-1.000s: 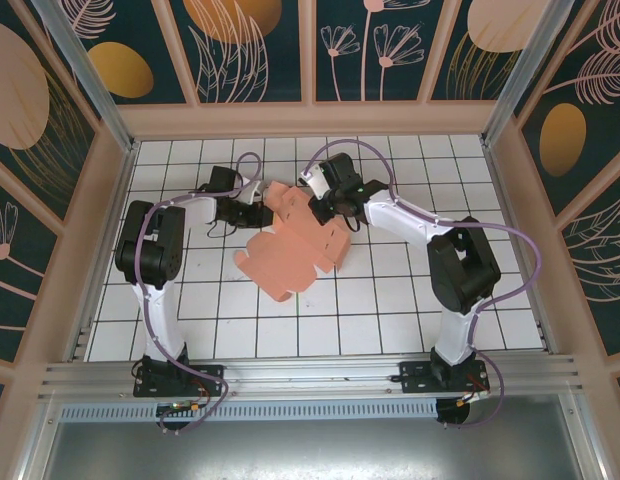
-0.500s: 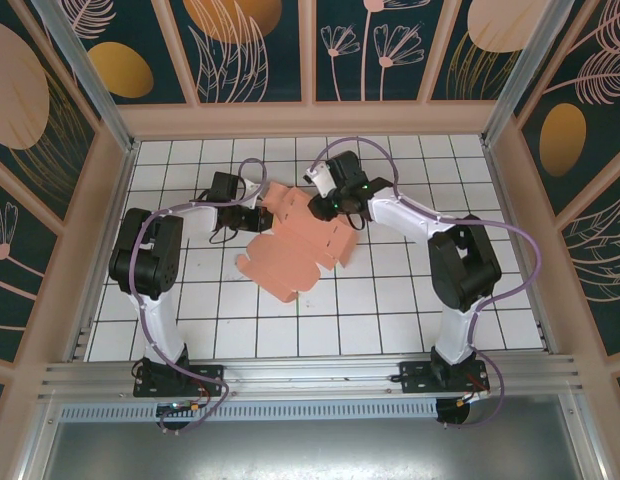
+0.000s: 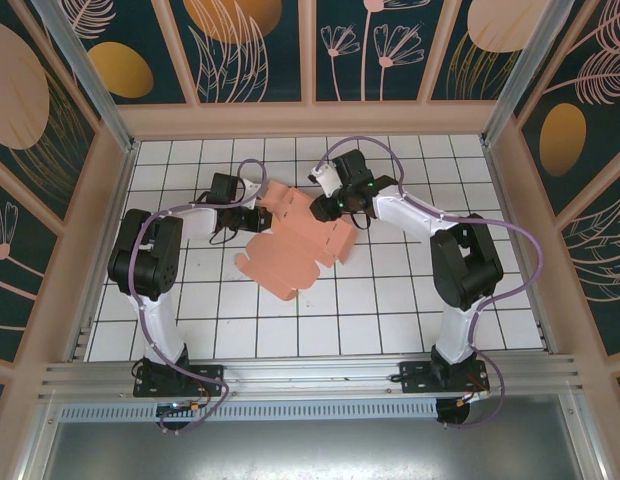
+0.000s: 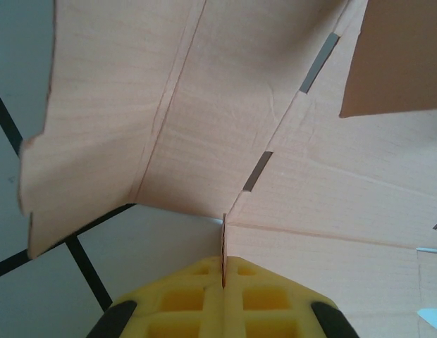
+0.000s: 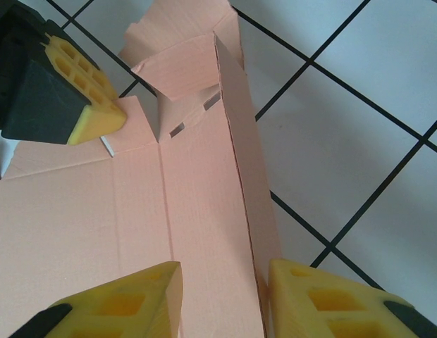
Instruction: Fold the paper box
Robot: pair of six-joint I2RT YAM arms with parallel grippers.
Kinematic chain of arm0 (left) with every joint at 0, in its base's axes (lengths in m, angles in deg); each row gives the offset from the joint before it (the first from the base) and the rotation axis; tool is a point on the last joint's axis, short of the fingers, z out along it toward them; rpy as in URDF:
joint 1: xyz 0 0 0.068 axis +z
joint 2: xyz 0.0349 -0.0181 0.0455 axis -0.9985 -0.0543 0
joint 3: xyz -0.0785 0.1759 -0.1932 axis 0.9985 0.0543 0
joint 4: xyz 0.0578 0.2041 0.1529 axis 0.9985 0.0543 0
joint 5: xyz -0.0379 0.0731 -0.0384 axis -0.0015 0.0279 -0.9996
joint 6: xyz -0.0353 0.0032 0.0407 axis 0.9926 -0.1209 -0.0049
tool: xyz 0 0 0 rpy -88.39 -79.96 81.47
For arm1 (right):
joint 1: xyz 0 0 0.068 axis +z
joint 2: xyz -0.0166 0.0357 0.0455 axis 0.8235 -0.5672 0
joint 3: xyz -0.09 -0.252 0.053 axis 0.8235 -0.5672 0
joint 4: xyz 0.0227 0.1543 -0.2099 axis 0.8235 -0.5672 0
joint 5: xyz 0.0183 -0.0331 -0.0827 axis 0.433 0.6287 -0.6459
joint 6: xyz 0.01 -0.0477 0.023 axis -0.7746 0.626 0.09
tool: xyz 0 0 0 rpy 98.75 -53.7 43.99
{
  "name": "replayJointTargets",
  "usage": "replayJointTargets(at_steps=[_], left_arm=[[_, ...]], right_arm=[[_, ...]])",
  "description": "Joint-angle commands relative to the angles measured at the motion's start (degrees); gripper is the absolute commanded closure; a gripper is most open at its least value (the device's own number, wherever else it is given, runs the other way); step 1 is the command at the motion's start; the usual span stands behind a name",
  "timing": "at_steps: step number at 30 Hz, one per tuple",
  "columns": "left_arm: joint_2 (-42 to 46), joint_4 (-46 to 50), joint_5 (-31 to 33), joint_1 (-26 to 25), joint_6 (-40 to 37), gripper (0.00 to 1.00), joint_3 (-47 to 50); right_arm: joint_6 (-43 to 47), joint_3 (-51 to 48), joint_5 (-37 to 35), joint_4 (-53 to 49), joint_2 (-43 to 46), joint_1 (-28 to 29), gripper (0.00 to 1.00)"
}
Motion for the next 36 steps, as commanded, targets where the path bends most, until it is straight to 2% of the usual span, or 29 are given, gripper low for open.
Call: replayJointTargets(at_steps=[1, 6, 13, 22, 29, 32, 36], left_arm=[[1.8, -0.6, -0.4, -0.1, -1.3, 1.0, 0.6], [1.9, -0.4, -0.4, -0.1, -1.6, 1.0, 0.7], [2.3, -0.5, -0.4, -0.1, -1.8, 1.0, 0.9], [1.9, -0.3, -0.7, -0.2, -2.0, 1.0, 0.8], [1.9, 0.6, -0.3, -0.2, -2.7, 1.0, 0.5], [1.6, 1.1, -0.4, -0.1, -2.9, 1.0, 0.3], [1.4, 2.3, 0.3, -0.1, -3.6, 1.0, -0.3]], right_arm=[[2.1, -0.6, -2.8, -0.7, -0.8, 0.0, 0.62], [3.1, -0.3, -5.7, 0.5, -0.2, 0.0, 0.51], [7.1, 1.3, -9.6, -3.3, -1.6, 0.0, 0.53], [8.2, 3.3, -7.1, -4.6, -4.1, -3.8, 0.51], [2.3, 5.5, 6.0, -3.6, -5.1, -8.8, 0.47], [1.9, 7.2, 11.2, -5.3, -6.6, -10.4, 0.45], [4.2, 10.5, 14.7, -9.8, -9.9, -11.1, 0.44]])
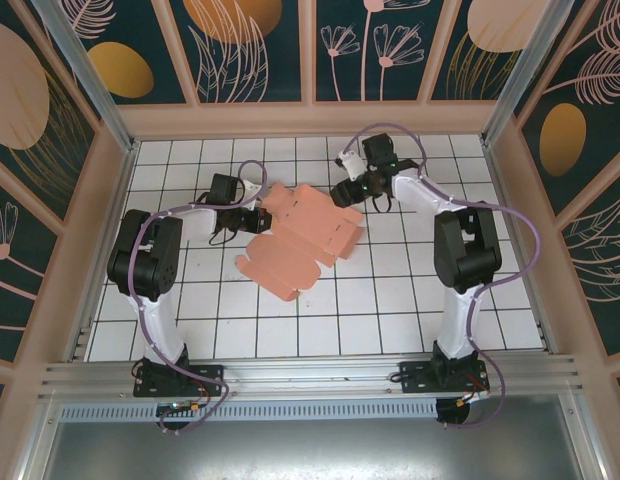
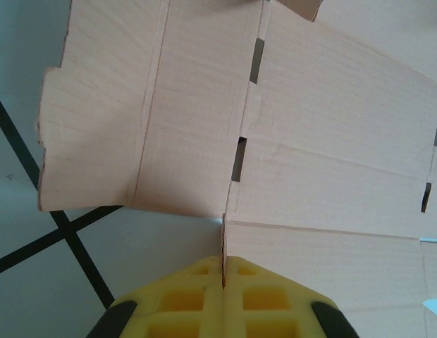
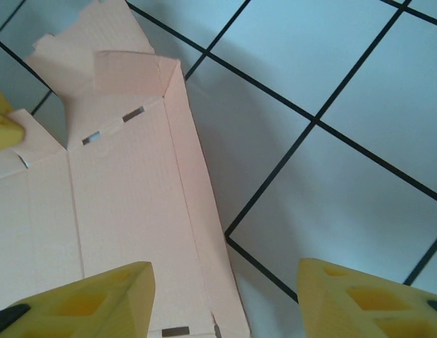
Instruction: Fold the paper box
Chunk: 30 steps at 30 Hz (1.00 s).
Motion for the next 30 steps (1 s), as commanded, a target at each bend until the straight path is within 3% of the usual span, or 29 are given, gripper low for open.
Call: replayJointTargets(at_steps=[1, 15, 18, 24, 30], left_arm=[[1.0, 2.5, 0.5, -0.1, -2.1, 1.0, -0.9], [0.4, 3.5, 0.6, -0.1, -2.3, 1.0, -1.5], [0.1, 3.9, 1.0, -0.1, -2.2, 1.0, -1.9], [-0.9, 4.9, 1.0, -0.1, -2.3, 1.0, -2.8], [-0.8, 4.7, 1.0, -0.1, -2.3, 1.0, -2.8]], right_arm=[[1.5, 3.7, 6.8, -5.8, -3.7, -0.1, 0.44], [5.6, 13.7, 11.5, -13.8, -13.2, -0.4, 0.53], [6.4, 13.0, 13.8, -15.4, -13.0, -1.3, 0.64], [8.1, 11.8, 14.5, -17.4, -12.5, -1.7, 0.97], [7.1, 10.5, 12.0, -14.9, -10.7, -0.9, 1.0]])
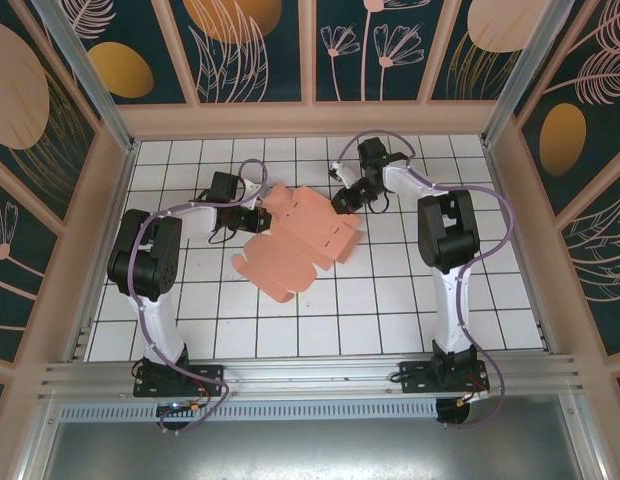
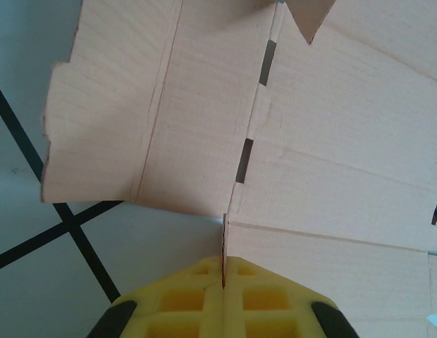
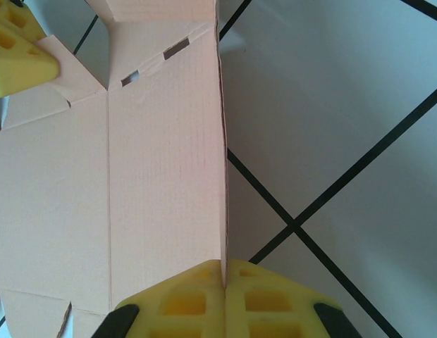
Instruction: Fold the paper box
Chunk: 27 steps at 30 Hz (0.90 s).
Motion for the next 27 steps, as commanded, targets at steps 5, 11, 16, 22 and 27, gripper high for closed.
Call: replayJointTargets(at_steps=[5, 11, 16, 22, 27], left_arm=[[-0.1, 0.9, 0.4, -0.2, -1.3, 0.9, -0.9], [2.5, 2.8, -0.4, 0.1, 1.0, 0.51, -3.8], [6.0, 1.0, -1.6, 1.4, 5.7, 0.32, -4.3], [10.7, -1.7, 2.2, 3.0, 12.3, 0.09, -5.1], [11.9, -3.5, 6.1, 5.5, 17.3, 0.01, -5.8]], right_arm=[[-2.0, -3.7, -6.7, 5.1, 5.6, 1.3, 1.0], [-4.8, -10.7, -18.2, 13.9, 12.2, 3.8, 1.0], [-5.5, -15.3, -24.3, 16.5, 17.1, 6.4, 1.0], [-3.3, -21.6, -38.0, 20.7, 22.9, 11.7, 1.0], [-1.5, -26.0, -48.7, 25.6, 26.1, 16.7, 1.0]])
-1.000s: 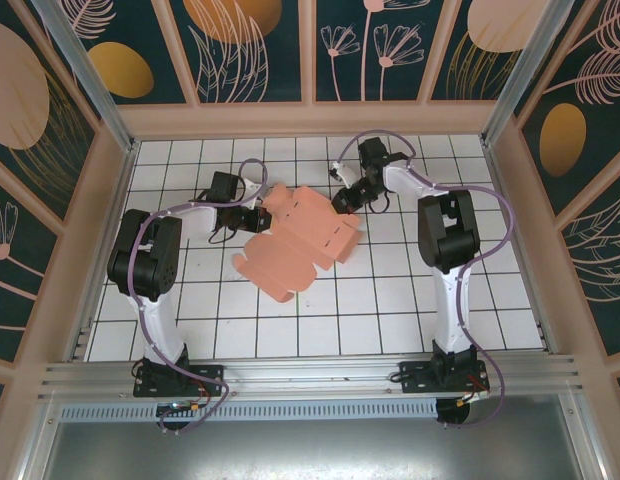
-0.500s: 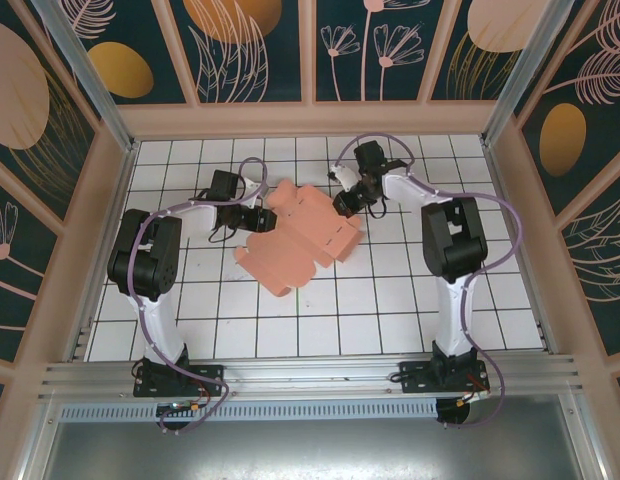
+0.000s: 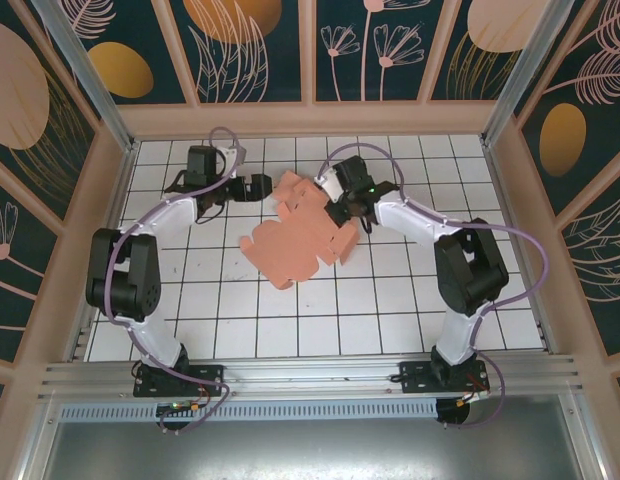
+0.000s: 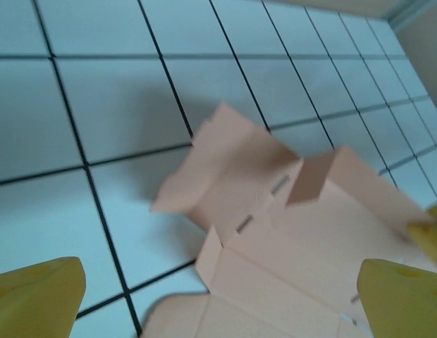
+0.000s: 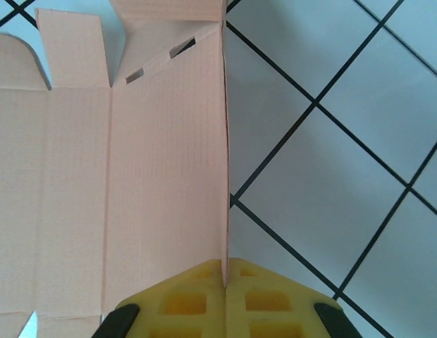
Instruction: Fold the paper box
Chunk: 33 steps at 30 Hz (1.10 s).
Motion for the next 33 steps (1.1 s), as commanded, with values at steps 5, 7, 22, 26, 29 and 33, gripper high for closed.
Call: replayJointTargets(at_steps=[5, 7, 22, 26, 29, 33], left_arm=[[-3.4, 2.6, 3.8, 2.0, 6.4, 0.01, -5.8], [-4.5, 3.0, 4.9, 2.0, 7.2, 0.01, -6.4], [-18.0, 6.6, 7.6, 2.1, 0.2, 0.25, -17.2], [-22.6, 9.0, 3.9, 2.2, -0.3, 0.29, -21.3], [-24.8, 9.6, 0.4, 2.1, -0.4, 0.3, -22.7], [-25.5, 10.2, -3.4, 1.5, -2.3, 0.3, -22.8]], right_arm=[[4.4, -5.4, -16.6, 8.4, 4.3, 6.4, 1.0], [5.1, -6.3, -17.7, 8.9, 4.7, 7.7, 1.0], [8.3, -11.6, -19.5, 12.9, 9.2, 11.9, 1.0], [9.2, -11.7, -19.4, 12.5, 9.6, 12.0, 1.0], [9.6, -11.7, -19.1, 12.4, 9.9, 12.1, 1.0], [10.2, -11.4, -19.4, 12.5, 9.5, 12.1, 1.0]])
